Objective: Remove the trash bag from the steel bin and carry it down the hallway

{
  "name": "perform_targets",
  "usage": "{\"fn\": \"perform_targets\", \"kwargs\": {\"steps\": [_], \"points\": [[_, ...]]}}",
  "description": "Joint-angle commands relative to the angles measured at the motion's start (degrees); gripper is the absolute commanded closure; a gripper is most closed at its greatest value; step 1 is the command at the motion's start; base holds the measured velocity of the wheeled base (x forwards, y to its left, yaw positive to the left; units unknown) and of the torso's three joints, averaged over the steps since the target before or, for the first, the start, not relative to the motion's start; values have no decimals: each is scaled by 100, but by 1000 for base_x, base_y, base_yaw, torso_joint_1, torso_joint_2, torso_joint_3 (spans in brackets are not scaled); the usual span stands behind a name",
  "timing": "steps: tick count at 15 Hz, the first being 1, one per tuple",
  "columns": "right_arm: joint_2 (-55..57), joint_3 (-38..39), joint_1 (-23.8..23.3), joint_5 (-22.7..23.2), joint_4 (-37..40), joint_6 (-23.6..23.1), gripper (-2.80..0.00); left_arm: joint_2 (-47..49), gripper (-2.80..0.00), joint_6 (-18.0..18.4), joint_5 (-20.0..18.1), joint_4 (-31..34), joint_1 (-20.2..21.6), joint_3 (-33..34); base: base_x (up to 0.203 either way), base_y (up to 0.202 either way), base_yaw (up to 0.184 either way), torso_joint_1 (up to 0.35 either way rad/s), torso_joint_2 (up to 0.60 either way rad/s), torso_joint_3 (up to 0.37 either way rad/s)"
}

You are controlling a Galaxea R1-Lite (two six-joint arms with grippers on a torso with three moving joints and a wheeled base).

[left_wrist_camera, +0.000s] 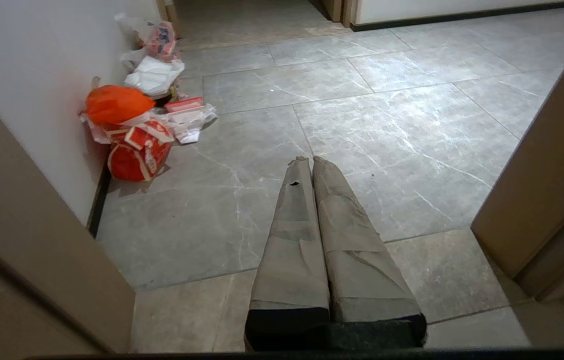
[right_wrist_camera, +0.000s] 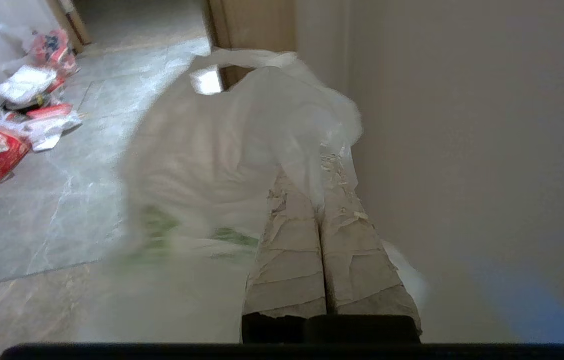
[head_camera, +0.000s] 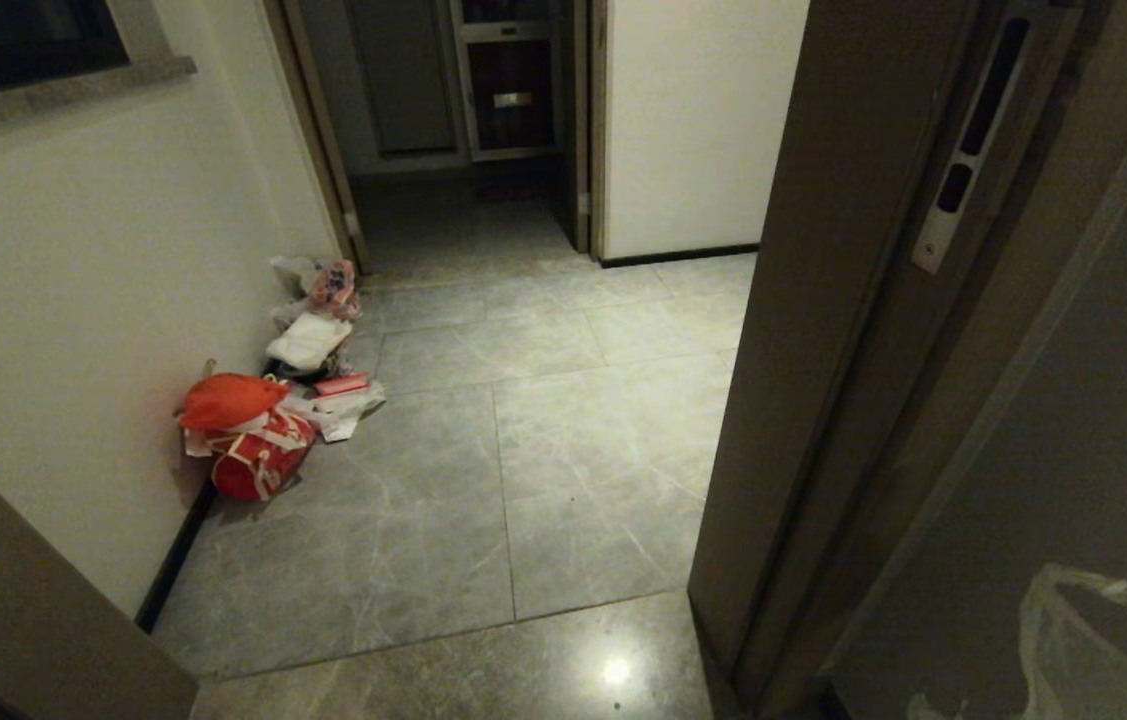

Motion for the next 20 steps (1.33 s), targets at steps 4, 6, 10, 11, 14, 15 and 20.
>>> {"fn": "perform_targets", "kwargs": {"steps": [4, 6, 10, 11, 14, 15, 20], "points": [[11, 2, 3, -1, -3, -8, 0, 9, 0, -8, 7, -2, 0, 0, 0, 0, 0, 0, 0, 0], [11, 2, 3, -1, 5, 1, 0, 9, 0, 1, 7, -2, 0, 0, 0, 0, 0, 0, 0, 0], [11, 2, 3, -1, -3, 1, 0, 9, 0, -8, 6, -2, 0, 0, 2, -4, 60, 2, -1, -1], [3, 2, 3, -1, -3, 1, 0, 8, 0, -8, 7, -2, 0, 1, 3, -12, 173, 2, 2, -2], [2, 2, 3, -1, 5, 10, 0, 6, 0, -6, 7, -2, 0, 3, 5, -15, 137, 5, 3, 1], [2, 2, 3, -1, 5, 10, 0, 1, 0, -6, 5, -2, 0, 5, 2, -3, 65, 2, -1, -5], [2, 2, 3, -1, 1, 10, 0, 0, 0, 1, -2, -2, 0, 0, 0, 0, 0, 0, 0, 0]]}}
